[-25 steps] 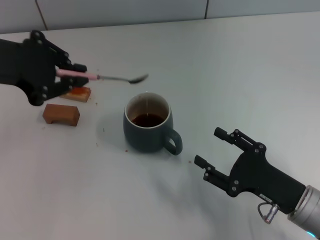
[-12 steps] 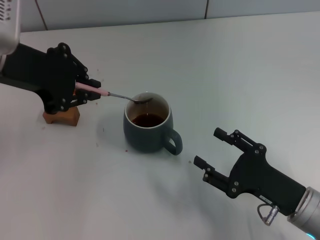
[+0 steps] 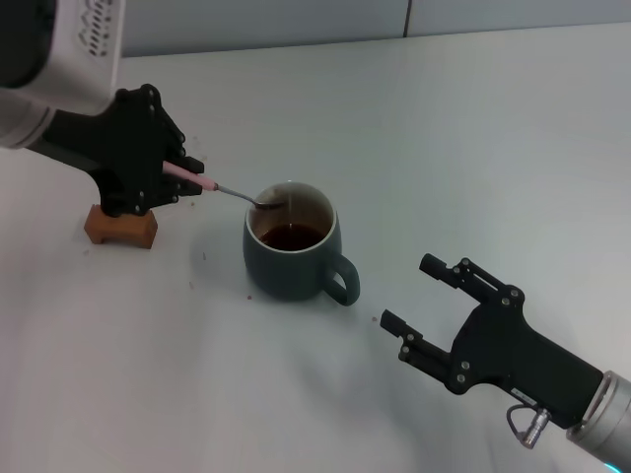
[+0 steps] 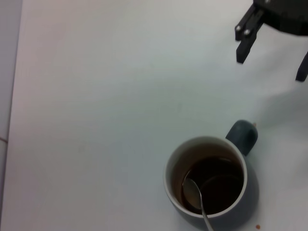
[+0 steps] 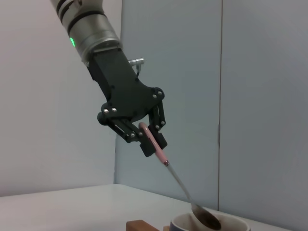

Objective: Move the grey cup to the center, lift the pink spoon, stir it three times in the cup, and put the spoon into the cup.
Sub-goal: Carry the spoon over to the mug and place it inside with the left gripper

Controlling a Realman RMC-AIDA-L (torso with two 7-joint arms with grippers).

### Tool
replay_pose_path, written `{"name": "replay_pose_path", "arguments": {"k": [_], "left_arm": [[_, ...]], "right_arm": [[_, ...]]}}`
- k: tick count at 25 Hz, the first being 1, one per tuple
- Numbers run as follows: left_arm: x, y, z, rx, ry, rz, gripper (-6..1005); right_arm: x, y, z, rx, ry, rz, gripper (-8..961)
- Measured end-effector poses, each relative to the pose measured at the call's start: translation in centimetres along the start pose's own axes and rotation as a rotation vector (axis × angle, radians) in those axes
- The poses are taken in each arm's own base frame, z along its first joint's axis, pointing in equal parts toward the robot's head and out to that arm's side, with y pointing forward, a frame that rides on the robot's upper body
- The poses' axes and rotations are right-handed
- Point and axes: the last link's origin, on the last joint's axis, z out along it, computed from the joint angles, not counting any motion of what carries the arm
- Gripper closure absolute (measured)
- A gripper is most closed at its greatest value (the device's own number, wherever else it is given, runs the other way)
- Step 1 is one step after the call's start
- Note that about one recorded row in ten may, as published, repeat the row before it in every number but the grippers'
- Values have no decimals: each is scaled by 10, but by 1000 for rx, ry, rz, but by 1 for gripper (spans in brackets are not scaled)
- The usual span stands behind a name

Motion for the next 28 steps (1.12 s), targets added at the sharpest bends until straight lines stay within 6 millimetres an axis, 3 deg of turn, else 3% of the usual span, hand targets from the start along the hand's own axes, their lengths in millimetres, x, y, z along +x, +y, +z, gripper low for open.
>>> {"name": "replay_pose_path", "arguments": {"k": [11, 16, 28], "left_arm": [[16, -5, 11, -12, -53, 61, 850], [35, -1, 26, -36, -63, 126, 848], [30, 15, 21, -76, -90, 98, 844]], "right_arm": [[1, 2, -1, -4, 2, 3, 223], [1, 4, -2, -8, 4, 5, 223], [3, 6, -4, -20, 17, 6, 223]]}}
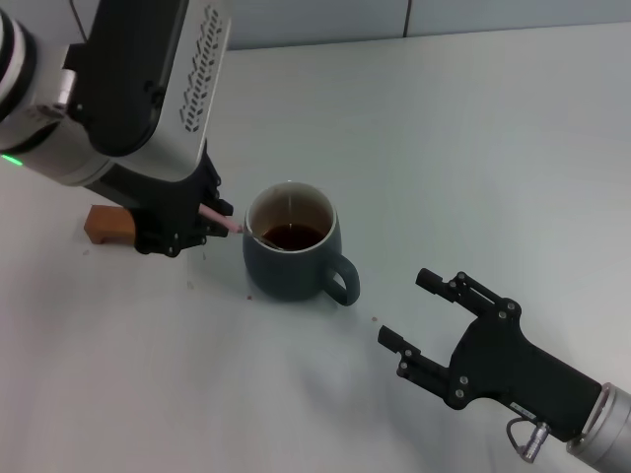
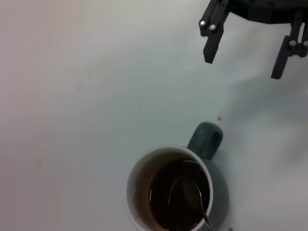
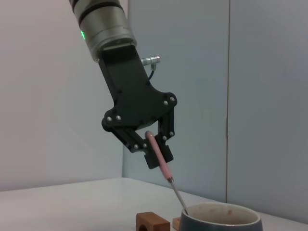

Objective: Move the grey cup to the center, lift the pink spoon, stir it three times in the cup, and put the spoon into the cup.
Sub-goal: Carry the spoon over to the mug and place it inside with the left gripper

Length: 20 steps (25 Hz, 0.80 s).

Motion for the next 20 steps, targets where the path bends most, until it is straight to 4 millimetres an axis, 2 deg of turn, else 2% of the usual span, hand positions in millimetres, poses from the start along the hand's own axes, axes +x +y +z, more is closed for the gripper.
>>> {"name": "replay_pose_path", "arguments": {"k": [7, 13, 20], "left_arm": [[-4, -1, -3, 23, -11, -17, 842], [5, -15, 1, 80, 6, 6, 841], [15, -11, 9, 51, 8, 49, 838]], "right_arm": [[0, 0, 0, 0, 0, 0, 223], [0, 2, 0, 1, -6, 5, 223], [0, 5, -1, -4, -4, 14, 223]]}}
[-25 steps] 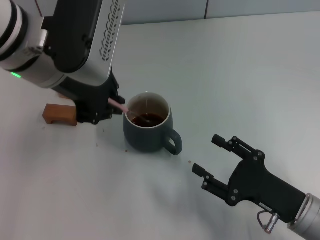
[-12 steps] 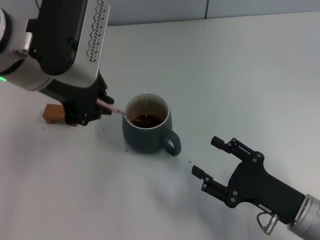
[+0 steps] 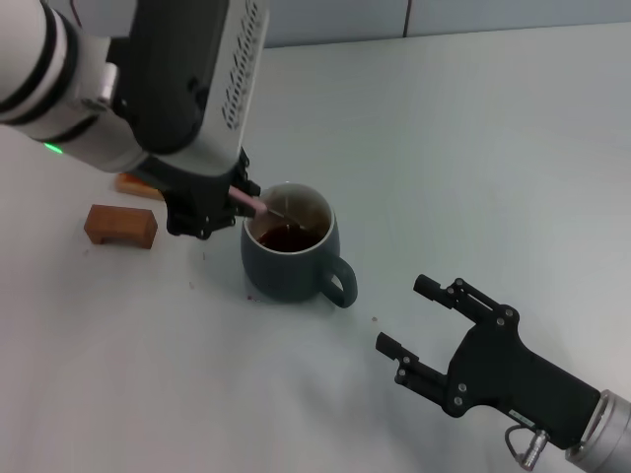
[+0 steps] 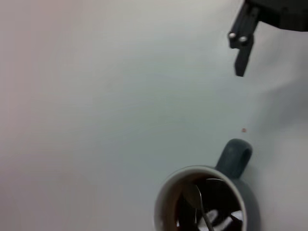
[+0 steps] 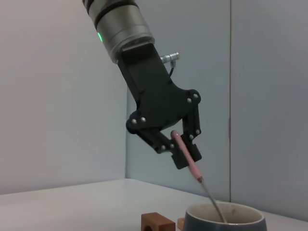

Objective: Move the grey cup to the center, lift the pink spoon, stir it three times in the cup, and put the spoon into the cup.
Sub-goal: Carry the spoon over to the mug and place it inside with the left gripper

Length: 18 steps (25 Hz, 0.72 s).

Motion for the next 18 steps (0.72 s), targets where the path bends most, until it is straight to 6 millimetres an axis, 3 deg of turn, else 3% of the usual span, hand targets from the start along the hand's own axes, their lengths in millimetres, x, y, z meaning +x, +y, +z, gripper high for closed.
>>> {"name": "replay_pose_path", "arguments": {"k": [8, 18], "left_arm": [[-5, 14, -5, -36, -24, -14, 836], [-8, 6, -7, 2, -33, -28, 833]], "right_arm": [[0, 2, 0, -2, -1, 7, 223], [-1, 1, 2, -7, -5, 4, 223]]}}
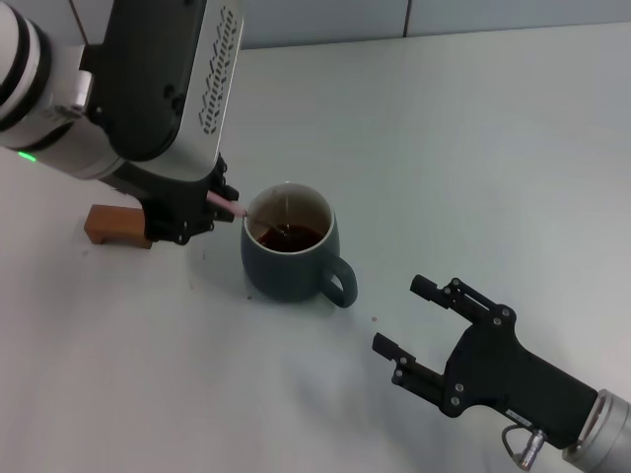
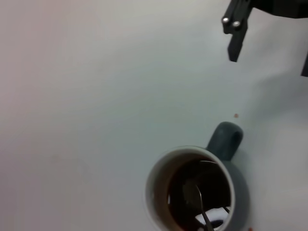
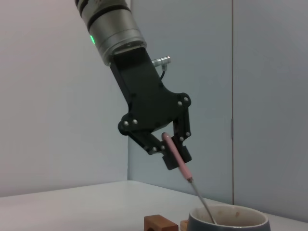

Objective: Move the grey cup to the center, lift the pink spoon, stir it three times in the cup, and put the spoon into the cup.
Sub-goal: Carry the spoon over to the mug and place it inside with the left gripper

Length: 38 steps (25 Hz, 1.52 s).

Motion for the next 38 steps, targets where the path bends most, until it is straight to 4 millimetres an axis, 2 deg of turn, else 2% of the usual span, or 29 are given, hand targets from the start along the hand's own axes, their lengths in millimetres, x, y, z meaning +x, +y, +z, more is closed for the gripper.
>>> {"name": "replay_pose_path", "arguments": {"k": [6, 16, 22, 28, 38], "left_arm": [[4, -6, 2, 22, -2, 19, 831], [17, 3, 4, 0, 30, 57, 828], [10, 10, 2, -14, 12, 34, 826], [1, 5, -1, 12, -12, 9, 825], [9, -3, -1, 56, 14, 36, 822]], "right_arm": [[0, 0, -1, 2, 1, 2, 224], [1, 1, -2, -2, 6, 2, 224], [1, 1, -2, -5, 6, 0, 224], [1, 1, -1, -8, 6, -1, 224], [1, 1, -2, -7, 7, 0, 224]]}}
